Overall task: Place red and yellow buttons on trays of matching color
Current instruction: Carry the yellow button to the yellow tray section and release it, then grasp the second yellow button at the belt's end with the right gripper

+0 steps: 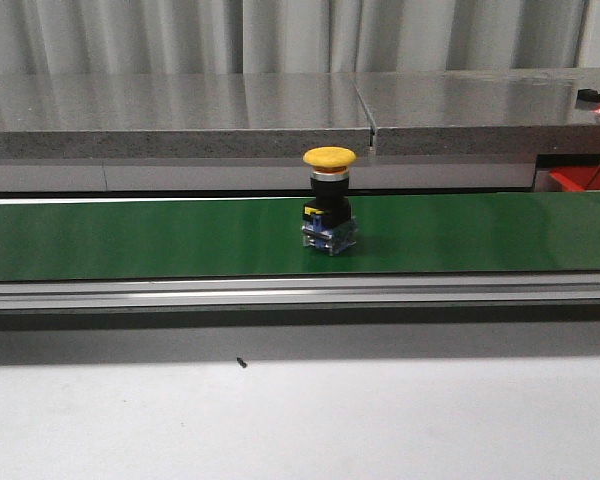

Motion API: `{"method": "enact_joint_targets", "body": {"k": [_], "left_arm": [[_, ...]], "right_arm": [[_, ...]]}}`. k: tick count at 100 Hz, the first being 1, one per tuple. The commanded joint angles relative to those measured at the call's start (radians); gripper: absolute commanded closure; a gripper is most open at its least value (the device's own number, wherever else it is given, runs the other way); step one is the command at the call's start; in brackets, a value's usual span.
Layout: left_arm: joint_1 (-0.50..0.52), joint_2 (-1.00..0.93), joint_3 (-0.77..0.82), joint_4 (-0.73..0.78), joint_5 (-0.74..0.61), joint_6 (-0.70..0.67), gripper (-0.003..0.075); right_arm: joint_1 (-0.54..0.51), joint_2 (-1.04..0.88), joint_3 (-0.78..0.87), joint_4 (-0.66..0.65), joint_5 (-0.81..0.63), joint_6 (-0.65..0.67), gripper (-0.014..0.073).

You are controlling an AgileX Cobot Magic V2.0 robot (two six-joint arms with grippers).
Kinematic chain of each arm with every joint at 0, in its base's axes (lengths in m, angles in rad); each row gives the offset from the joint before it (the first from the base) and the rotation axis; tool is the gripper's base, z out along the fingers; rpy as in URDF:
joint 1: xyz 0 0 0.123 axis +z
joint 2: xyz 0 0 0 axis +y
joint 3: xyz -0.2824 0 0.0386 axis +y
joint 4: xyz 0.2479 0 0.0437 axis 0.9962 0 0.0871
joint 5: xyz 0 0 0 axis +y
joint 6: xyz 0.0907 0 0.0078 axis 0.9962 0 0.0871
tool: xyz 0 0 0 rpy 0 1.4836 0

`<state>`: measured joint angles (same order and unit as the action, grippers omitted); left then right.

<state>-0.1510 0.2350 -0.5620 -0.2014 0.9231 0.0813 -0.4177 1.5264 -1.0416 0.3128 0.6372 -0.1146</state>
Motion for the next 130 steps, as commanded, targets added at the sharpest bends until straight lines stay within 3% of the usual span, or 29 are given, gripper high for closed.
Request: {"method": "enact_joint_targets", "body": {"k": [1, 38, 86, 130], "left_arm": [[-0.01, 0.01, -0.027, -0.02, -0.066, -0.01, 0.0741], [-0.01, 0.01, -0.027, -0.02, -0.066, -0.01, 0.0741], [-0.01, 0.01, -0.027, -0.02, -0.066, -0.01, 0.0741], [-0.01, 0.01, -0.027, -0.02, -0.066, -0.01, 0.0741]], "right_arm": [[0.039, -0.076, -0.021, -0.006, -0.017, -0.031, 0.0024], [0.281, -0.14, -0.021, -0.092, 0.069, -0.056, 0.0025], [0.568, -0.138, -0.024, -0.091, 0.107, -0.25, 0.0025], [0.699, -0.011, -0.156, -0.086, 0.143, -0.279, 0.0025]]}}
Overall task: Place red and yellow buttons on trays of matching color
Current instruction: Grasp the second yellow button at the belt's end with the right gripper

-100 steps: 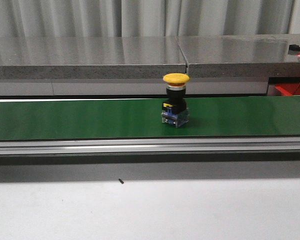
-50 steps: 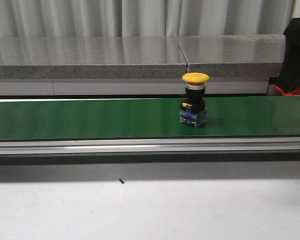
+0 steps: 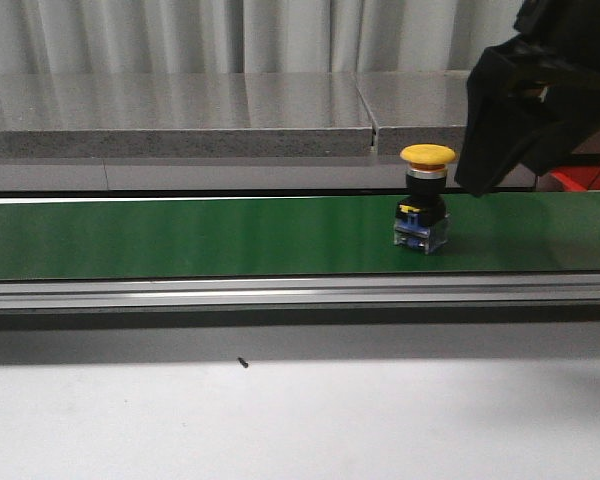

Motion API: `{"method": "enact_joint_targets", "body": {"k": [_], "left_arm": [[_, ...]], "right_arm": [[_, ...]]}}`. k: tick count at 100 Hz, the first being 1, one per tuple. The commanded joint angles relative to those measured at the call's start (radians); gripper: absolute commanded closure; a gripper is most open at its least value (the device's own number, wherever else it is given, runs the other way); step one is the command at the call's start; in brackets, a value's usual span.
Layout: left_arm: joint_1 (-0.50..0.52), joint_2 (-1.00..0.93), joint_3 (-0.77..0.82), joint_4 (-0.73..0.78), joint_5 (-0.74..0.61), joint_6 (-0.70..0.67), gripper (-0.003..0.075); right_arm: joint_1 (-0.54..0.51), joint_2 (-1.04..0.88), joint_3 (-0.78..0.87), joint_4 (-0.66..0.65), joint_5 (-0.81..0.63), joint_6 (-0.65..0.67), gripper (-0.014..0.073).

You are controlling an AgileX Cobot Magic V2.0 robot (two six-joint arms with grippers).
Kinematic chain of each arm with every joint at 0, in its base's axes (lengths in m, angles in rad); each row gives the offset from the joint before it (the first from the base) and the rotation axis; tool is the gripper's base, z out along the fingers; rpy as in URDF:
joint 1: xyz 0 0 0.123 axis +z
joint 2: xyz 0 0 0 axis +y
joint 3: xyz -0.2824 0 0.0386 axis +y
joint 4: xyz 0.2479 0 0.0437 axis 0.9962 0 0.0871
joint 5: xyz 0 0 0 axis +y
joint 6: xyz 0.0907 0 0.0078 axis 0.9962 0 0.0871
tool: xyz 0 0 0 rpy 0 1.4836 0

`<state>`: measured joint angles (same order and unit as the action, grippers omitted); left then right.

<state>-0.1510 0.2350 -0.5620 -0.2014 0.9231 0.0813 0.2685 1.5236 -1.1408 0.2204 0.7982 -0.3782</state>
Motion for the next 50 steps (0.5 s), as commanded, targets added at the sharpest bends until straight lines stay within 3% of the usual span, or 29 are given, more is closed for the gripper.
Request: {"method": "enact_joint_targets", "body": {"k": [1, 28, 50], "left_arm": [[-0.01, 0.01, -0.027, -0.02, -0.066, -0.01, 0.0741], [-0.01, 0.01, -0.027, -0.02, -0.068, -0.01, 0.0741], [-0.01, 0.01, -0.027, -0.02, -0.068, -0.01, 0.0741]], "right_arm": [[0.013, -0.006, -0.058, 0.007, -0.018, -0.016, 0.0025], [0.015, 0.051, -0.097, 0.056, -0.066, -0.024, 0.0062], [0.015, 0.051, -0.097, 0.078, -0.117, -0.023, 0.0369]]}}
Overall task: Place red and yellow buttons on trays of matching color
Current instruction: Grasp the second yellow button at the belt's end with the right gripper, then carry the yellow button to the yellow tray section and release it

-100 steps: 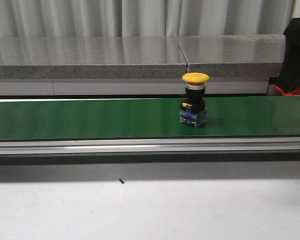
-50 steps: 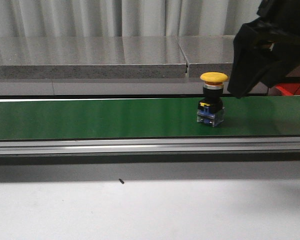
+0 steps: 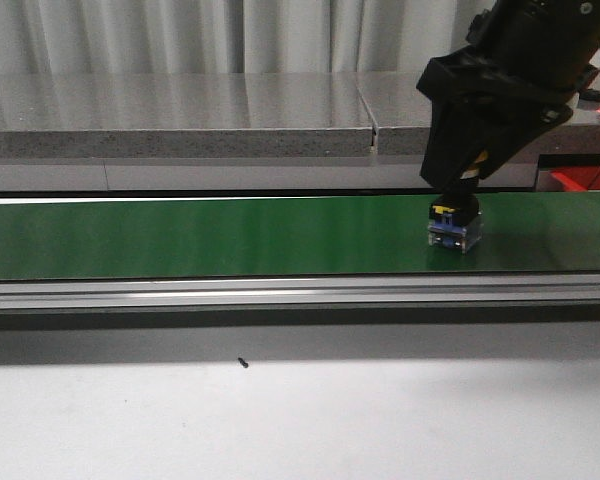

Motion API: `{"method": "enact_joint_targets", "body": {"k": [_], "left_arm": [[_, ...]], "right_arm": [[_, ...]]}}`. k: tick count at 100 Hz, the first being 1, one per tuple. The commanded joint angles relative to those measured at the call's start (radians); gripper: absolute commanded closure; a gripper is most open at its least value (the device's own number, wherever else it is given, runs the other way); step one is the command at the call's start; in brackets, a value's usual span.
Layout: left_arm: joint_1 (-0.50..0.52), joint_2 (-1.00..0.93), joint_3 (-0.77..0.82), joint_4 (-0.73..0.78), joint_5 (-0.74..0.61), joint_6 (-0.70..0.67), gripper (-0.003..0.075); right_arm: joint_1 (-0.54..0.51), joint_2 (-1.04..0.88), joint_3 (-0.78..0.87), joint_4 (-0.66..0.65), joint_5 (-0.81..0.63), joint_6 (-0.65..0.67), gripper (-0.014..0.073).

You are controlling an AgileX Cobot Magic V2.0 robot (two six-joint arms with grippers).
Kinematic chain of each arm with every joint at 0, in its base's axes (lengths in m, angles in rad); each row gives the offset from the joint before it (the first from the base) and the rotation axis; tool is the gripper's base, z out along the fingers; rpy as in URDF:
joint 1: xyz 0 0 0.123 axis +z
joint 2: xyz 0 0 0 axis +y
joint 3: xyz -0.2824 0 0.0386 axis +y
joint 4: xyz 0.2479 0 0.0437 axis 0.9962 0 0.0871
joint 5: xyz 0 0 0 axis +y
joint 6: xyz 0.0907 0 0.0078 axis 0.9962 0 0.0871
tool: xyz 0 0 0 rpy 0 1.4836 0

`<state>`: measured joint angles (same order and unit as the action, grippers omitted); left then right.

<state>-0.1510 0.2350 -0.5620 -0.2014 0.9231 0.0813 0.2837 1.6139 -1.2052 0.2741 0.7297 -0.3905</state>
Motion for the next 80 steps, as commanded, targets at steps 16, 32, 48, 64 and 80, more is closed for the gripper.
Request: {"method": "enact_joint_targets", "body": {"k": [16, 32, 48, 64, 80], "left_arm": [[-0.01, 0.01, -0.027, -0.02, -0.068, -0.01, 0.0741], [-0.01, 0.01, -0.027, -0.02, -0.068, -0.01, 0.0741], [-0.01, 0.01, -0.027, -0.02, -0.068, -0.01, 0.0741], [-0.01, 0.01, -0.027, -0.02, -0.068, -0.01, 0.0741], [-0.01, 0.01, -0.027, -0.02, -0.068, -0.01, 0.0741]], "right_arm": [[-0.001, -0.041, -0.033, 0.025, -0.063, -0.01, 0.0399], [-0.007, -0.062, -0.03, 0.025, -0.025, -0.006, 0.0399], [-0.056, -0.112, 0.011, 0.025, -0.022, 0.02, 0.0399], [-0.158, -0.173, 0.062, 0.027, -0.026, 0.06, 0.0399], [-0.275, -0.227, 0.112, 0.027, -0.038, 0.084, 0.0399]]}}
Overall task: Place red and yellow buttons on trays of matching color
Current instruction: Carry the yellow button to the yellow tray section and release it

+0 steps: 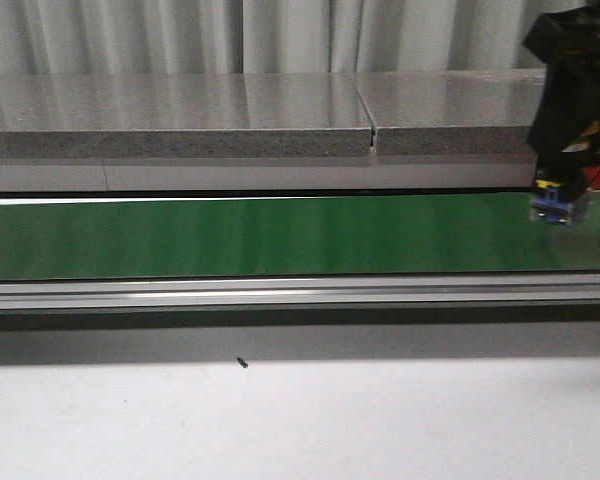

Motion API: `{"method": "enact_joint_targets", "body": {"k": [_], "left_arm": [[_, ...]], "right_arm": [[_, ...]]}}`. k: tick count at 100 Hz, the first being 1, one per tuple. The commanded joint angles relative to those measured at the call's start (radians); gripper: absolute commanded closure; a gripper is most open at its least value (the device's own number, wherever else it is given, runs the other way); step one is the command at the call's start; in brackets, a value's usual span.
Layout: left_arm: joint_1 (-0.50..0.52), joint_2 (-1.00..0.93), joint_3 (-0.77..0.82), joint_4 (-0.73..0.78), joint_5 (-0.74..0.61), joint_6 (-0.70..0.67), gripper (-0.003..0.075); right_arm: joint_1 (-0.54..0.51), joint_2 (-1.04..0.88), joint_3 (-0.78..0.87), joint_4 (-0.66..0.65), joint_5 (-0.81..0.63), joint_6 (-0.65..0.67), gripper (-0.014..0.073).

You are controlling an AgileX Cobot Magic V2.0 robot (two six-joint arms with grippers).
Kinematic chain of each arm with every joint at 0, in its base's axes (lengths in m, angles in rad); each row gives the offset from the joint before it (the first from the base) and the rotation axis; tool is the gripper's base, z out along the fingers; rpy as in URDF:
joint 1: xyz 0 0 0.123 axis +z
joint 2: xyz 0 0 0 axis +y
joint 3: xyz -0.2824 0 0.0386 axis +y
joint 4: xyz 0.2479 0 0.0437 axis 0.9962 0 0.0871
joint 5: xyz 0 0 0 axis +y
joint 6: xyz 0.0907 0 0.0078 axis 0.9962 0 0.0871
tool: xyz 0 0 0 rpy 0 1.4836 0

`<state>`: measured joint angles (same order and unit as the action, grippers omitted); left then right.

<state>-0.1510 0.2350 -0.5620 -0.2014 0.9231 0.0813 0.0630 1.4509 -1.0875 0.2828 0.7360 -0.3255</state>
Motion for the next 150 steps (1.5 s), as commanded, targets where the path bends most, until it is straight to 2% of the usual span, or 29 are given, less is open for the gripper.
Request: {"method": "enact_joint_targets", "body": {"k": [1, 43, 88, 107, 150], "left_arm": [[-0.01, 0.01, -0.027, -0.02, -0.068, -0.01, 0.0741], [-0.01, 0.01, -0.027, -0.02, -0.072, -0.01, 0.0741], [-0.01, 0.01, -0.027, -0.02, -0.072, -0.01, 0.0741], [-0.01, 0.01, -0.027, -0.02, -0.072, -0.01, 0.0741], [-0.01, 0.01, -0.027, -0.02, -0.072, -0.01, 0.0741]], "right_arm": [[-0.065, -0.068, -0.004, 0.018, -0.045, 0.022, 0.0399], [-0.383, -0.092, 0.011, 0.036, -0.116, 0.029, 0.0399], [-0.595, -0.05, 0.014, 0.059, -0.233, 0.029, 0.0399], [-0.642, 0.008, 0.014, 0.096, -0.257, 0.029, 0.0399], [-0.642, 0.202, 0.014, 0.174, -0.378, 0.029, 0.0399]]}}
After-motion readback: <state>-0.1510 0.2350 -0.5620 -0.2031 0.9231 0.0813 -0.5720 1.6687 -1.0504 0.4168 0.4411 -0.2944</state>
